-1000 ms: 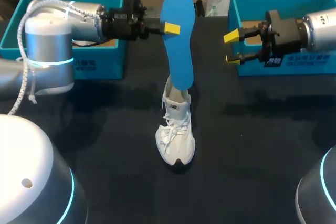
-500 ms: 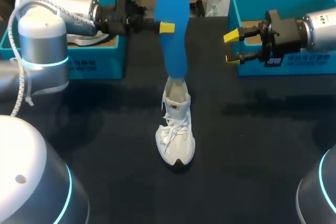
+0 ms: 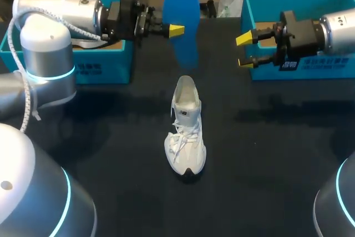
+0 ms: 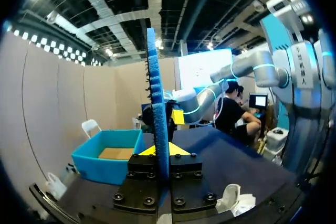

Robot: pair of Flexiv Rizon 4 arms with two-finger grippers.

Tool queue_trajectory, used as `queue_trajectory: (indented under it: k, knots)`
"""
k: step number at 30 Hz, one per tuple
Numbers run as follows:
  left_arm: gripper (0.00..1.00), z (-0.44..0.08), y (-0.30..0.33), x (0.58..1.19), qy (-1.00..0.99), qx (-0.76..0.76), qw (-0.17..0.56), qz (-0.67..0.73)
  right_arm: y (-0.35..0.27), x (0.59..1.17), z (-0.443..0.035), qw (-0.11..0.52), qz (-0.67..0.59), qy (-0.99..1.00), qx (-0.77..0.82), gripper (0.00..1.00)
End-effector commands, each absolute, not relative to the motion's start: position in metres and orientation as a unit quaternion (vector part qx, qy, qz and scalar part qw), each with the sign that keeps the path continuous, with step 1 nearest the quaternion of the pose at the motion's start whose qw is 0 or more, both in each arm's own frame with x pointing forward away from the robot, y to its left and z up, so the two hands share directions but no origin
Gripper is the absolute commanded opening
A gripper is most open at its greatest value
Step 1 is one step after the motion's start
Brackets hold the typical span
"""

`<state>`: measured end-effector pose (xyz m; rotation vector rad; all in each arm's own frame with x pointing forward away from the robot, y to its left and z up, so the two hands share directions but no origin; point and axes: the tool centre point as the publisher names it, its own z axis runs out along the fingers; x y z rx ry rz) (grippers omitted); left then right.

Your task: Take the shoe out of the shoebox, open the shoe tongue, remove and reinsert the insole, then place the shoe into the shoebox

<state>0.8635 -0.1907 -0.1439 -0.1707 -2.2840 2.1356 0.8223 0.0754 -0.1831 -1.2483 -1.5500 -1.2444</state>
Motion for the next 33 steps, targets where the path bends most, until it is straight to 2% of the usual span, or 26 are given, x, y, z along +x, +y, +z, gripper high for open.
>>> queue_trajectory:
  k: [1, 4, 8, 17, 21, 24, 33]
  knots:
    - [0.0, -0.145, -0.191, 0.857, -0.719, -0.098, -0.06, 0.686, 0.077, 0.824, -0.183, 0.387, -0.488, -0.609, -0.491, 1.0]
    - [0.0, -0.145, -0.191, 0.857, -0.719, -0.098, -0.06, 0.686, 0.077, 0.824, -0.183, 0.387, -0.488, -0.609, -0.491, 1.0]
    - [0.0, -0.145, -0.193, 0.854, -0.686, -0.207, -0.183, 0.674, 0.077, 0.824, -0.183, 0.387, -0.488, -0.609, -0.491, 1.0]
    - [0.0, -0.15, -0.193, 0.86, -0.611, -0.329, -0.339, 0.635, 0.077, 0.824, -0.183, 0.387, -0.488, -0.609, -0.491, 1.0]
    - [0.0, -0.156, -0.194, 0.864, -0.534, -0.429, -0.46, 0.565, 0.077, 0.824, -0.183, 0.387, -0.488, -0.609, -0.491, 1.0]
    - [0.0, -0.158, -0.195, 0.869, -0.496, -0.459, -0.517, 0.525, 0.077, 0.824, -0.183, 0.387, -0.488, -0.609, -0.491, 1.0]
    - [0.0, -0.159, -0.196, 0.875, -0.402, -0.534, -0.612, 0.423, 0.077, 0.824, -0.183, 0.387, -0.488, -0.609, -0.491, 1.0]
